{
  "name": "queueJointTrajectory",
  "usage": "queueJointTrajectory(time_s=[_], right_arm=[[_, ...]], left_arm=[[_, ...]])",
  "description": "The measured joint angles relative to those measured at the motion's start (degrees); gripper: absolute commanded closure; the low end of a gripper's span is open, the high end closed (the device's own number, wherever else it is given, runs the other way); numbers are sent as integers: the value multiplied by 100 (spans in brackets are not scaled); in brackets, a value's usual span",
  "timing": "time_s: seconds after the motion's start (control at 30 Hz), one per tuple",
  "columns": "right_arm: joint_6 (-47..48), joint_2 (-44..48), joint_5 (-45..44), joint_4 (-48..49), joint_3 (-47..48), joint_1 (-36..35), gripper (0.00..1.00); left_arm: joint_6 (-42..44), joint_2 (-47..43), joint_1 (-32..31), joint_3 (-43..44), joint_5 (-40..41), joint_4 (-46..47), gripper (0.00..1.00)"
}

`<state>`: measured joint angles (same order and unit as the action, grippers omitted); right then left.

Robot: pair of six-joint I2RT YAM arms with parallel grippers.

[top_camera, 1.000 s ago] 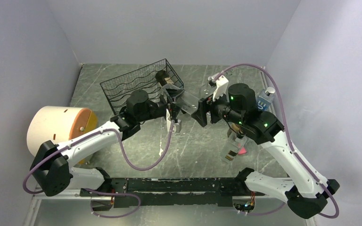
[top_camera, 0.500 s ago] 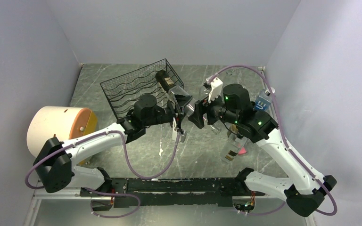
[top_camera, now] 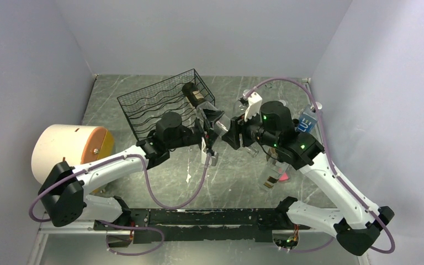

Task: Put the wine bottle on the wine rack

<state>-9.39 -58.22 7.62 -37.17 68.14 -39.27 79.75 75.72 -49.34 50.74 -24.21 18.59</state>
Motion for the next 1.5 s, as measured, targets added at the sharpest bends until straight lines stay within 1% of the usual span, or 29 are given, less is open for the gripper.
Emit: queueJointTrajectory(time_s=[0.2, 0.33, 0.47, 0.57, 0.67, 0.73, 0.8, 0.87, 1.0, 1.13, 1.23, 1.37, 1.5], right_arm=[[-234, 212, -459, 17, -98, -37, 100], [-337, 313, -704, 111, -109, -33, 100], [-415, 306, -811, 354, -332, -33, 100], [-442, 221, -809, 446, -533, -33, 100], [-459, 68, -776, 557, -706, -33, 100], [-483, -22, -713, 678, -844, -33, 100], [-516, -90, -610, 837, -1008, -33, 100], [-544, -157, -472, 1108, -1224, -33, 100], [-590, -501, -188, 1563, -1569, -63, 100], [-634, -1058, -57, 1869, -1609, -149, 100], [-702, -1425, -37, 2146, -1609, -238, 100], [-798, -1902, -50, 2597, -1609, -341, 100], [-894, -2376, -122, 2957, -1609, -398, 100]], left_arm=[[-855, -365, -37, -476, 44, 778, 5], [-1506, -614, -52, -909, 98, 1073, 5], [-2922, -1132, -61, -1346, 96, 1189, 5], [-4299, -1742, -66, -1637, 291, 1379, 5], [-5729, -2330, -70, -1718, 994, 1408, 5], [-6636, -2708, -70, -1672, 1674, 1204, 5], [-7469, -2988, -70, -1379, 2396, 505, 5], [-8048, -3088, -68, -907, 2988, -315, 5], [-8736, -3130, -68, -275, 3880, -1517, 5], [-9036, -3217, -68, -234, 4487, -2194, 5], [-9020, -3226, -68, -229, 4695, -2426, 5], [-8878, -3165, -68, -118, 4828, -2490, 5], [-8902, -3045, -68, 98, 4795, -2570, 5]])
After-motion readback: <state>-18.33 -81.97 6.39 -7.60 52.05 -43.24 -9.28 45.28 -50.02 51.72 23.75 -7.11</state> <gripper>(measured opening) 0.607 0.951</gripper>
